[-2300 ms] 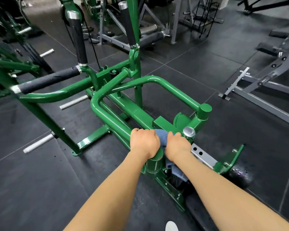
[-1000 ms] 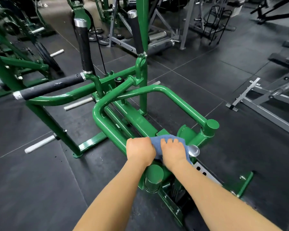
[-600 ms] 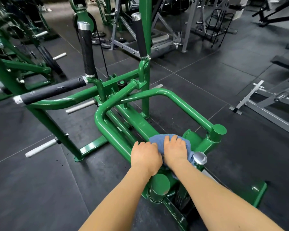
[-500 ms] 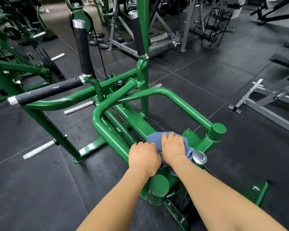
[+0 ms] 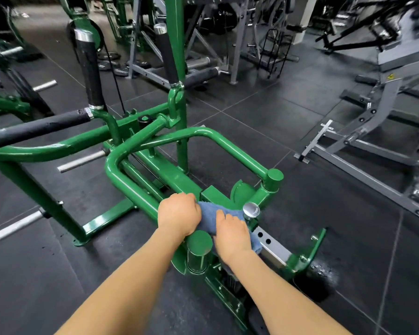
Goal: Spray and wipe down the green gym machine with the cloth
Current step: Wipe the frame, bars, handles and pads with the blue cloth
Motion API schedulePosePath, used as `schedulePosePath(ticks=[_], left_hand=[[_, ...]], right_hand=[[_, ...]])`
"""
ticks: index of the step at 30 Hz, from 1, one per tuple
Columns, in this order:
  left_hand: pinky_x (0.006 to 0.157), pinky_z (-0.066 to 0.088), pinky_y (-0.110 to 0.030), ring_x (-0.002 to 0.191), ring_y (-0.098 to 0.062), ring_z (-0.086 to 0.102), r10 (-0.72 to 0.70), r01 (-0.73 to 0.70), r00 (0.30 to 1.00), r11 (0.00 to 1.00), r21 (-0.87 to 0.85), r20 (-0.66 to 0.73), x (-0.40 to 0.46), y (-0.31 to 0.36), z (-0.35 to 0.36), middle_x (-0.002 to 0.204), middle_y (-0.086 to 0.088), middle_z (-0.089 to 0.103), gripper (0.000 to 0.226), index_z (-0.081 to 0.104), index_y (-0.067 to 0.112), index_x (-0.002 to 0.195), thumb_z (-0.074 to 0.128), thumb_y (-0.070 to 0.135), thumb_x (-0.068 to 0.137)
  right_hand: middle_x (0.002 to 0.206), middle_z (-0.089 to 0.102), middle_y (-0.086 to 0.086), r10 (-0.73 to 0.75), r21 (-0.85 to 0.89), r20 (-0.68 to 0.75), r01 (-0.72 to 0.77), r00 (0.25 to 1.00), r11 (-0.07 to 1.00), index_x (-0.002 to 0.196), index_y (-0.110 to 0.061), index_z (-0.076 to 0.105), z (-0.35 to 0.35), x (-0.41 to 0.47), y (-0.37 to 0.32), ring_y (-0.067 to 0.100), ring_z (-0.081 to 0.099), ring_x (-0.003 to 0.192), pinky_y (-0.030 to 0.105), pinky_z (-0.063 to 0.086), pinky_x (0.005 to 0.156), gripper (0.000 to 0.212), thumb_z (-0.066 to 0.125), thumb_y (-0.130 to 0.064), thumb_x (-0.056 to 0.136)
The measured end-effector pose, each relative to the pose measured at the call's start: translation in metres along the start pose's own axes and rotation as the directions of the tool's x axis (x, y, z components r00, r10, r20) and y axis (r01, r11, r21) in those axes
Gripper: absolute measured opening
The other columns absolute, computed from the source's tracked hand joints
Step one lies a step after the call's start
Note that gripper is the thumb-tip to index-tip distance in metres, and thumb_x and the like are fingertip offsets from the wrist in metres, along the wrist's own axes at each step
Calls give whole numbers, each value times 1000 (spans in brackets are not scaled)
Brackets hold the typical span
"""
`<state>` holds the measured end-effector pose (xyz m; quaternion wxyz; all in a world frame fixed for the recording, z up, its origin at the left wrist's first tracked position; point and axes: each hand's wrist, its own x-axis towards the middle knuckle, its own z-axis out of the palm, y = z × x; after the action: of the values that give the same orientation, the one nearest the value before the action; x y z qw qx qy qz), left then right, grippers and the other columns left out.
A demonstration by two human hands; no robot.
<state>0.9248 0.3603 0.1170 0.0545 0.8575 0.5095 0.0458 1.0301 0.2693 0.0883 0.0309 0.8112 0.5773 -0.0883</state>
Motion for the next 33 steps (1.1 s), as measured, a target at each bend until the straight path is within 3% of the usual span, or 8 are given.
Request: schedulePosePath(ticks=[5, 11, 15, 20, 24, 26, 28, 33], left_hand=[[65, 38, -30, 86, -29, 62, -2, 2, 1000, 1000, -3, 23, -3, 2, -3, 91, -4, 68, 26, 59, 18, 89, 35, 27, 93], [61, 38, -28, 70, -25, 54, -6, 6, 999, 1000, 1, 48, -2, 1, -7, 75, 1, 60, 21, 48, 18, 77, 36, 25, 93], [63, 43, -28, 70, -25, 55, 3, -2, 999, 1000, -17, 34, 0, 0, -4, 73, 2, 56, 21, 49, 18, 80, 35, 26, 94], [61, 40, -28, 69, -25, 54, -1, 2, 999, 1000, -20, 44, 0, -1, -3, 68, 3, 52, 21, 47, 18, 77, 36, 26, 92], [57, 35, -27, 66, -23, 52, -3, 4, 999, 1000, -22, 39, -1, -1, -2, 66, 4, 50, 21, 48, 18, 76, 37, 25, 92], [55, 32, -27, 62, -23, 50, 7, -6, 999, 1000, -24, 41, -1, -1, -2, 63, 3, 49, 22, 46, 18, 75, 35, 24, 92], [51, 28, -26, 59, -22, 47, 7, -6, 999, 1000, -20, 46, -1, -1, -2, 61, 3, 47, 23, 43, 18, 71, 35, 23, 91], [50, 28, -24, 58, -22, 46, -12, 13, 998, 1000, -15, 56, 2, -2, 1, 61, 3, 49, 24, 43, 19, 66, 37, 22, 89]], right_hand=[[125, 56, 10, 78, 97, 20, -80, 997, 992, 136, -9, 33, -14, -37, 14, 29, 53, 114, 35, 42, 90, 51, 48, -37, 96], [124, 56, 9, 229, 330, -408, -91, 884, 939, 134, -12, 43, -45, -40, 37, 32, 55, 109, 43, 47, 86, 55, 40, -40, 86], [157, 14, 17, 289, 92, -163, -277, 943, 956, 152, -18, 9, -41, -15, 29, 34, 19, 142, 46, 31, 107, 76, 52, -43, 94], [154, 15, 21, 238, -29, -138, -244, 961, 969, 152, -18, 7, -23, -14, 17, 38, 19, 141, 47, 27, 112, 83, 60, -20, 88], [157, -1, 23, 382, 276, 20, -373, 924, 886, 153, -13, -1, 20, -61, 8, 37, 18, 143, 38, 37, 108, 81, 54, -22, 94], [151, 25, 23, 616, 604, 115, -547, 780, 579, 150, -7, 14, 33, -87, 9, 38, 45, 127, 41, 46, 95, 72, 56, -23, 93], [140, 43, 26, 766, 732, 107, -572, 634, 371, 148, -4, 19, 31, -97, 17, 43, 57, 111, 43, 47, 86, 72, 58, -24, 92], [153, 22, 26, 707, 591, -2, -569, 707, 572, 154, -18, 6, -10, -62, 39, 43, 55, 113, 38, 40, 73, 75, 51, -34, 96]])
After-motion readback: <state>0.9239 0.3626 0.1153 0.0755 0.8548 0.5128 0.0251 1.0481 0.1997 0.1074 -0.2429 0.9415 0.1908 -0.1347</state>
